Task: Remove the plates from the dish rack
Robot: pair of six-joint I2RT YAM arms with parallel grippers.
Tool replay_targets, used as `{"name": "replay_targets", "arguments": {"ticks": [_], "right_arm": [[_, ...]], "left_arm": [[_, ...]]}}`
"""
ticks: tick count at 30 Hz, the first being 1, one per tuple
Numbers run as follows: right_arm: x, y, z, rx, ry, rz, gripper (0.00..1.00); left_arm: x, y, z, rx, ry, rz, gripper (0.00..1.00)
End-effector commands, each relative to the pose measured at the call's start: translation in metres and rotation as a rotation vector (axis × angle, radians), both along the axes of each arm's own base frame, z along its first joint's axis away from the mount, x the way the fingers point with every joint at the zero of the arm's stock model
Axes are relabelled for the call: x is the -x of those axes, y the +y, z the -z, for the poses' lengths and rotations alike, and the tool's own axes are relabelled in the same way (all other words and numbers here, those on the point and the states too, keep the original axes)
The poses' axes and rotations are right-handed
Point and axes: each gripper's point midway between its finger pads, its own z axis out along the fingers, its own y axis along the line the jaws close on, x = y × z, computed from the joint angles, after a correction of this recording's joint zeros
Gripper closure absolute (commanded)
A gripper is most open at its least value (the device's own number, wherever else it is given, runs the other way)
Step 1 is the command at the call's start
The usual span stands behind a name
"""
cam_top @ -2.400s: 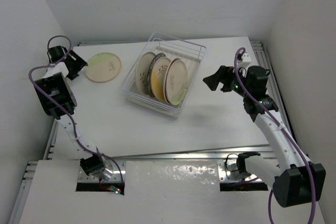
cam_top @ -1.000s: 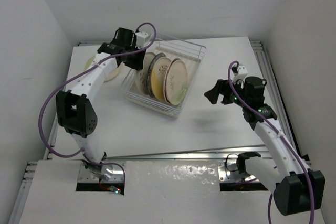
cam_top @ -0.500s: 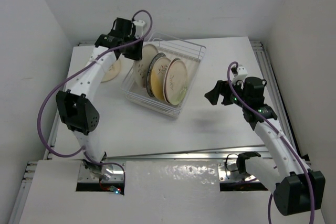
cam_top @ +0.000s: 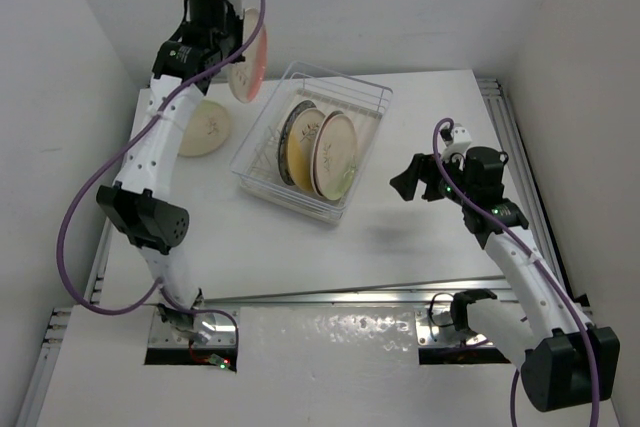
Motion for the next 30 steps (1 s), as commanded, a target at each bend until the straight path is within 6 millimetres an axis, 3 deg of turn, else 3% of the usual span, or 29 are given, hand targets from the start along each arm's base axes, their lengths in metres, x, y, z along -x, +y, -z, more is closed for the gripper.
{"name": "replay_targets", "arguments": {"ticks": [1, 6, 8, 9, 10, 12, 13, 14, 15, 17, 23, 27, 30], "right_arm": [[-0.009, 0.003, -0.022, -0.002, -0.077, -0.009, 0.10], [-0.013, 0.006, -0.022, -0.018, -0.072, -0.016, 0.10], [-0.016, 0.007, -0.024, -0.026, -0.076, -0.018, 0.10], [-0.018, 0.007, -0.028, -0.029, -0.087, -0.019, 0.10], [-0.018, 0.010, -0.030, -0.040, -0.088, -0.024, 0.10], [-0.023, 0.011, -0.032, -0.048, -0.096, -0.030, 0.10], [-0.024, 0.013, -0.033, -0.055, -0.095, -0.037, 0.10], [-0.026, 0.014, -0.034, -0.059, -0.096, -0.038, 0.10], [-0.030, 0.015, -0.036, -0.064, -0.099, -0.042, 0.10], [-0.035, 0.020, -0.040, -0.076, -0.100, -0.060, 0.10], [-0.045, 0.024, -0.049, -0.109, -0.091, -0.059, 0.11], [-0.046, 0.026, -0.051, -0.142, -0.072, -0.044, 0.12], [-0.046, 0.027, -0.053, -0.140, -0.072, -0.044, 0.13]], "left_arm": [[-0.014, 0.063, -0.065, 0.010, -0.237, -0.212, 1.00], [-0.037, 0.118, -0.053, 0.056, -0.244, -0.293, 1.00], [-0.049, 0.120, -0.036, 0.095, -0.209, -0.250, 1.00], [-0.054, 0.136, -0.024, 0.134, -0.184, -0.266, 1.00], [-0.057, 0.130, -0.011, 0.174, -0.149, -0.197, 1.00], [-0.065, 0.144, 0.013, 0.287, -0.101, -0.173, 1.00], [-0.067, 0.134, 0.033, 0.356, -0.047, -0.071, 1.00], [-0.069, 0.158, 0.039, 0.449, -0.048, -0.101, 1.00], [-0.071, 0.155, 0.067, 0.548, 0.017, -0.043, 1.00], [-0.074, 0.181, 0.085, 0.651, 0.026, -0.044, 1.00], [-0.070, 0.196, 0.102, 0.638, -0.009, 0.004, 1.00], [-0.072, 0.194, 0.133, 0.649, 0.042, 0.021, 1.00], [-0.075, 0.199, 0.144, 0.657, 0.039, 0.007, 1.00]]}}
